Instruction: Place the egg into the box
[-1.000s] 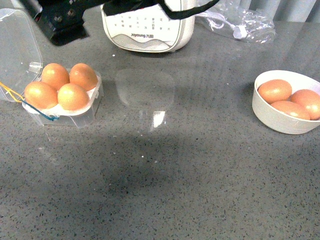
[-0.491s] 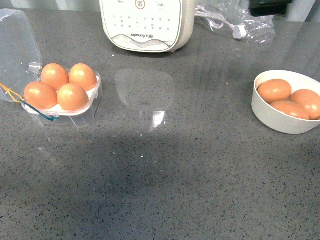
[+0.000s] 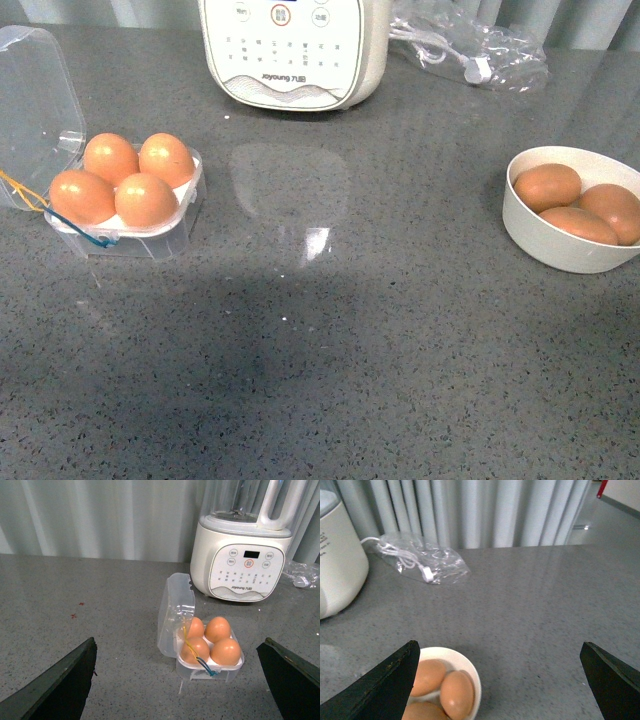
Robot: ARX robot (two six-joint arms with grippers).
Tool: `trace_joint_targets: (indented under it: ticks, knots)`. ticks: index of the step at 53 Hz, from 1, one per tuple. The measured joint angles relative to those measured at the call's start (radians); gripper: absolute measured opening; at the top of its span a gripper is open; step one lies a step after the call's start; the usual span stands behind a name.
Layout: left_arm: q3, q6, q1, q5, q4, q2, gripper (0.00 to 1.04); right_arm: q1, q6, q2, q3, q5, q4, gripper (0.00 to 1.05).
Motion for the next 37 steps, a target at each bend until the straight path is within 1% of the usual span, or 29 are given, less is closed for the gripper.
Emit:
trace_joint_targets:
  ticks: [11, 17, 18, 19, 20, 21, 23, 24, 26, 33, 35, 36, 37]
  knots:
    - [0.000, 0.000, 0.000, 0.000, 0.000, 0.000, 0.98, -0.018, -0.048, -0.265, -0.170, 0.008, 0.012, 0.97]
    - [0.000, 0.000, 0.000, 0.000, 0.000, 0.000, 0.98, -0.016, -0.068, -0.330, -0.211, -0.004, 0.013, 0.97]
    - [0.000, 0.000, 0.000, 0.000, 0.000, 0.000, 0.98, -0.024, -0.066, -0.337, -0.216, -0.035, 0.028, 0.95]
    - [0.000, 0.000, 0.000, 0.000, 0.000, 0.000, 0.98, -0.043, -0.066, -0.349, -0.229, -0.114, 0.060, 0.90]
    - [0.000, 0.000, 0.000, 0.000, 0.000, 0.000, 0.98, -0.055, -0.066, -0.355, -0.237, -0.164, 0.070, 0.87]
    - [0.000, 0.000, 0.000, 0.000, 0.000, 0.000, 0.98, -0.061, -0.067, -0.359, -0.241, -0.185, 0.071, 0.85]
    - [0.000, 0.000, 0.000, 0.000, 0.000, 0.000, 0.98, -0.077, -0.067, -0.375, -0.254, -0.246, 0.071, 0.78]
    - [0.000, 0.000, 0.000, 0.000, 0.000, 0.000, 0.98, -0.080, -0.067, -0.380, -0.258, -0.264, 0.069, 0.76]
    - [0.000, 0.000, 0.000, -0.001, 0.000, 0.000, 0.98, -0.092, -0.067, -0.399, -0.268, -0.291, 0.060, 0.69]
    - [0.000, 0.000, 0.000, 0.000, 0.000, 0.000, 0.98, -0.119, -0.067, -0.456, -0.285, -0.321, 0.027, 0.49]
    - [0.000, 0.000, 0.000, 0.000, 0.000, 0.000, 0.98, -0.148, -0.067, -0.478, -0.291, -0.362, 0.010, 0.42]
    - [0.000, 0.000, 0.000, 0.000, 0.000, 0.000, 0.98, -0.158, -0.067, -0.483, -0.293, -0.378, 0.006, 0.41]
    - [0.000, 0.000, 0.000, 0.000, 0.000, 0.000, 0.98, -0.187, -0.067, -0.498, -0.298, -0.410, -0.005, 0.35]
